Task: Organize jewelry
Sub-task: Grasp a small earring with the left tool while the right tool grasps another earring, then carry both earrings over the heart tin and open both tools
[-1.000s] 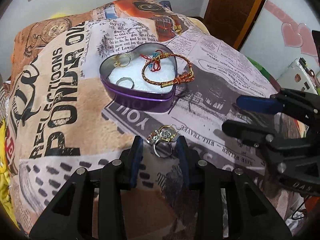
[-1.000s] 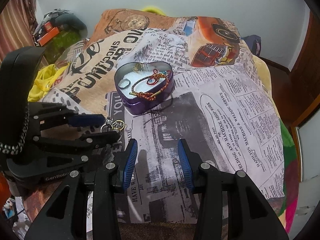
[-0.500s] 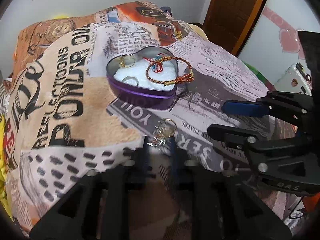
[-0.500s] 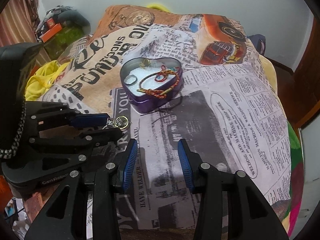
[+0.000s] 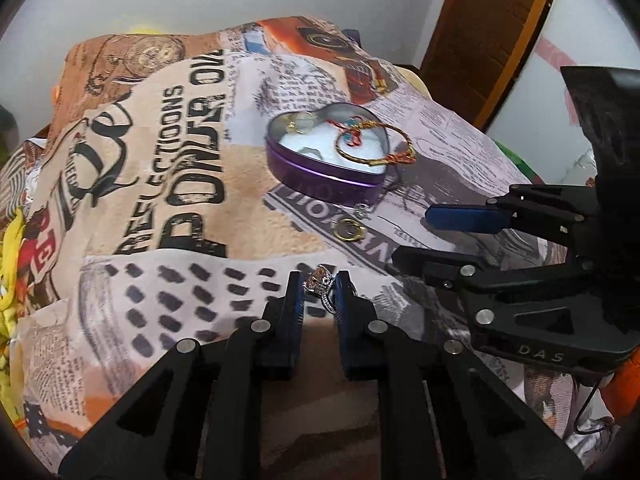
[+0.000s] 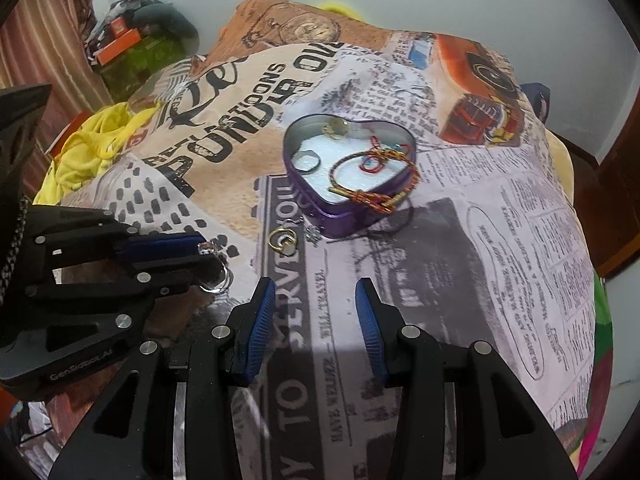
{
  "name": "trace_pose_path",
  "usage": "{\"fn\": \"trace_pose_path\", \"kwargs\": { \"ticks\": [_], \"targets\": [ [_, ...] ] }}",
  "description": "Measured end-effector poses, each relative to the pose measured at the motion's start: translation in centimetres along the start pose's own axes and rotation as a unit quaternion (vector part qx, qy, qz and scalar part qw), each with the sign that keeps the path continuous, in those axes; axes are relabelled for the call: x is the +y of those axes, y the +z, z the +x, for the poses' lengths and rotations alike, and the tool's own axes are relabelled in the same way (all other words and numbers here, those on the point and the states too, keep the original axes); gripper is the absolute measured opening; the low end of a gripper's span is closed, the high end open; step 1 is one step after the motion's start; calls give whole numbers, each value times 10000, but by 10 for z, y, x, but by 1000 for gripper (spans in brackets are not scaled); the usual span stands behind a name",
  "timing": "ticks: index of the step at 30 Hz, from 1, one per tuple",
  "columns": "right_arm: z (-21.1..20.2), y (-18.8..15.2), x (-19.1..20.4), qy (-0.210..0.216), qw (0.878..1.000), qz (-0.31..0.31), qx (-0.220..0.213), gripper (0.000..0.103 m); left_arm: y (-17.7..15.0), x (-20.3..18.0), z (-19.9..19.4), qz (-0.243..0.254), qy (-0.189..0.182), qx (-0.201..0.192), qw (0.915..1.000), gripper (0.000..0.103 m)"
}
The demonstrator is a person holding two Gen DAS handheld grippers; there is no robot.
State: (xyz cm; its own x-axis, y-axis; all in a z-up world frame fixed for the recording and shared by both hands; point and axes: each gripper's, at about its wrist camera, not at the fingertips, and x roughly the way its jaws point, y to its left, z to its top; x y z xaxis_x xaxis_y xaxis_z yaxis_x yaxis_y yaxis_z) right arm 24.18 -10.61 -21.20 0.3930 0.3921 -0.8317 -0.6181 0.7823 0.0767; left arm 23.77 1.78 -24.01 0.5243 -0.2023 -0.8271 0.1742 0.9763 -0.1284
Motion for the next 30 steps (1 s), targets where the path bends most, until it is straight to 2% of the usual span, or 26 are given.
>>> {"fn": "trace_pose_path", "kwargs": {
  "ticks": [6, 14, 16, 18, 30],
  "targets": [
    [15, 9, 10, 106, 9998, -84, 165, 38, -3, 20, -6, -259, 163, -170, 9994, 14],
    [28, 18, 16, 48, 9997, -101, 197, 32, -7, 36, -9, -532, -97, -277, 9982, 14],
    [30, 19, 17, 19, 9998, -120, 182, 28, -7, 37, -9, -548, -120, -297, 9980, 14],
    [32, 20, 19, 17, 9997, -151, 179, 16, -8, 37, -9, -563, -142, -307, 9978, 14],
    [14, 14, 17, 1, 10000, -88, 39, 16, -3, 35, -19, -588, -58, -349, 9976, 14]
  ]
}}
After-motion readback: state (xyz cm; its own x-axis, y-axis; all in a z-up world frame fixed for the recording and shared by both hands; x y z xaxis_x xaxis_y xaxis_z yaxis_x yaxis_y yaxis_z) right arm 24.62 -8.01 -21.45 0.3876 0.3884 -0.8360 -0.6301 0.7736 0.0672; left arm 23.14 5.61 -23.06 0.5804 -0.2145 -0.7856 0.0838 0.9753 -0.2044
